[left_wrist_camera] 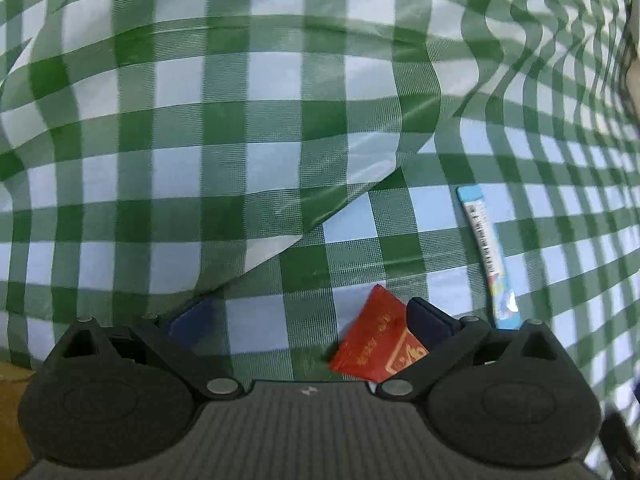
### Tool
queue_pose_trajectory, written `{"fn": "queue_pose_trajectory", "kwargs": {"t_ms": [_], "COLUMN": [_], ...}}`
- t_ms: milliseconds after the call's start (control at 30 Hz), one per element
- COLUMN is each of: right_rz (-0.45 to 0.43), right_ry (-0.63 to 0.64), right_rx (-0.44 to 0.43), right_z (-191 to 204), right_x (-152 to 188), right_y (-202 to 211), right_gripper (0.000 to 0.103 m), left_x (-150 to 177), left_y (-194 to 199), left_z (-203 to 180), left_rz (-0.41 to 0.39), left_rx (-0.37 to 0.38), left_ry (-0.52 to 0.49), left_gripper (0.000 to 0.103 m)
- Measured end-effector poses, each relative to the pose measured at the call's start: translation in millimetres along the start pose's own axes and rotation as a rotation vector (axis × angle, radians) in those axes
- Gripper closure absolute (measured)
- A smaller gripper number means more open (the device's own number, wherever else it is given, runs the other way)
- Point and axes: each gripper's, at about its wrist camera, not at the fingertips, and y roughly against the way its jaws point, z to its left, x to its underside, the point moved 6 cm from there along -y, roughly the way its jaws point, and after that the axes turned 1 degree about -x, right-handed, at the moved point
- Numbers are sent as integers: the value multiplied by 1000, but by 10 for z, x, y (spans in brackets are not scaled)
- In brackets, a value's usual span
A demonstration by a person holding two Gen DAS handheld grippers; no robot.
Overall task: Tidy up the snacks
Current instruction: 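Move the left tool to the red sachet while the right tool approaches the blue stick pack, then close the left tool on the red sachet while the right tool grasps the blue stick pack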
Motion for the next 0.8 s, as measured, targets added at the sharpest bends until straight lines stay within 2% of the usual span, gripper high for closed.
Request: {"fn": "queue_pose_trajectory", "kwargs": {"t_ms": [100,200,300,367,500,533,567,600,633,667,700,767,800], "right_rz": [-6,24,27,13,3,5,-6,-13,-13,-27,-41,-33,-31], "right_ry": [117,184,265,343,502,518,518,504,488,481,481,495,491], "right_rx": [-15,-59,-109,-128,-130,-134,-150,-175,-206,-215,-213,-211,-214], "right_z": [180,290,405,486,606,619,624,616,611,619,611,573,537], "right_x": [-114,-147,-113,-72,13,14,10,-6,-16,-39,-42,6,33], "right_y": [-364,-732,-919,-999,-1201,-1246,-1275,-1301,-1301,-1287,-1255,-1187,-1146], "right_gripper": [5,5,5,5,8,9,10,17,24,55,82,82,82], "left_x": [66,222,324,316,247,234,157,118,100,74,58,51,53], "left_y": [69,26,-132,-157,-215,-218,-233,-213,-154,-100,-77,-21,36], "left_z": [3,-72,-184,-256,-378,-400,-460,-522,-575,-593,-604,-595,-597], "left_rz": [50,123,188,164,167,162,148,129,102,77,72,80,65], "left_rx": [42,55,41,-24,-72,-84,-96,-102,-94,-69,-38,34,58], "left_ry": [64,145,193,207,238,241,238,228,214,202,204,219,205], "left_gripper": [0,0,0,0,0,4,12,19,40,54,59,74,76]}}
